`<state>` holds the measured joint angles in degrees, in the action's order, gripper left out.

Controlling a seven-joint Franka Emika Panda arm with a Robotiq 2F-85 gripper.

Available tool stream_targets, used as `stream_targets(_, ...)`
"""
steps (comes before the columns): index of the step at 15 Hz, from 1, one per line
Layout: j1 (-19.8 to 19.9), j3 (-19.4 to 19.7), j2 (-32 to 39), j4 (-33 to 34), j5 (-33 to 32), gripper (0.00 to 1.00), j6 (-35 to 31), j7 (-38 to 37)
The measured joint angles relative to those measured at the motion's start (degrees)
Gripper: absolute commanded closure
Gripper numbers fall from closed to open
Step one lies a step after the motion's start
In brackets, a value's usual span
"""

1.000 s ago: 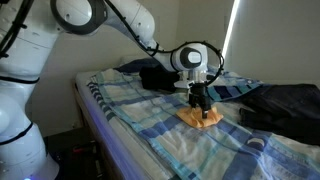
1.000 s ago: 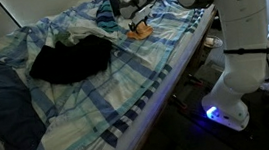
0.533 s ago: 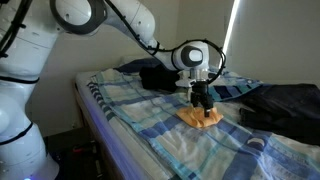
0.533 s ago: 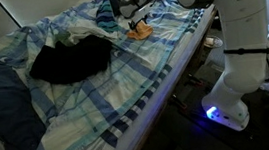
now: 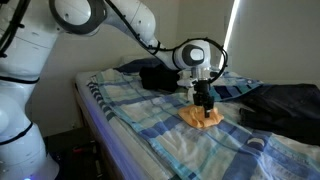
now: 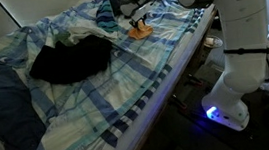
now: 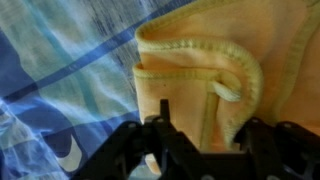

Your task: Unfold the yellow towel

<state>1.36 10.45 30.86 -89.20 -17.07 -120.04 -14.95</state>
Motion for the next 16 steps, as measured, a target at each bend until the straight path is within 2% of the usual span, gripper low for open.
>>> stream_targets(1, 0.0, 0.0, 0.0, 0.0, 0.0, 0.27, -0.3, 0.0)
stream_targets(2, 0.0, 0.1, 0.0, 0.0, 0.0, 0.27, -0.6, 0.0)
stream_targets(6, 0.2, 0.2, -0.1, 0.0, 0.0, 0.01, -1.2, 0.0)
stream_targets(16, 0.2, 0.9, -0.2, 0.0, -0.1, 0.00, -2.2, 0.0)
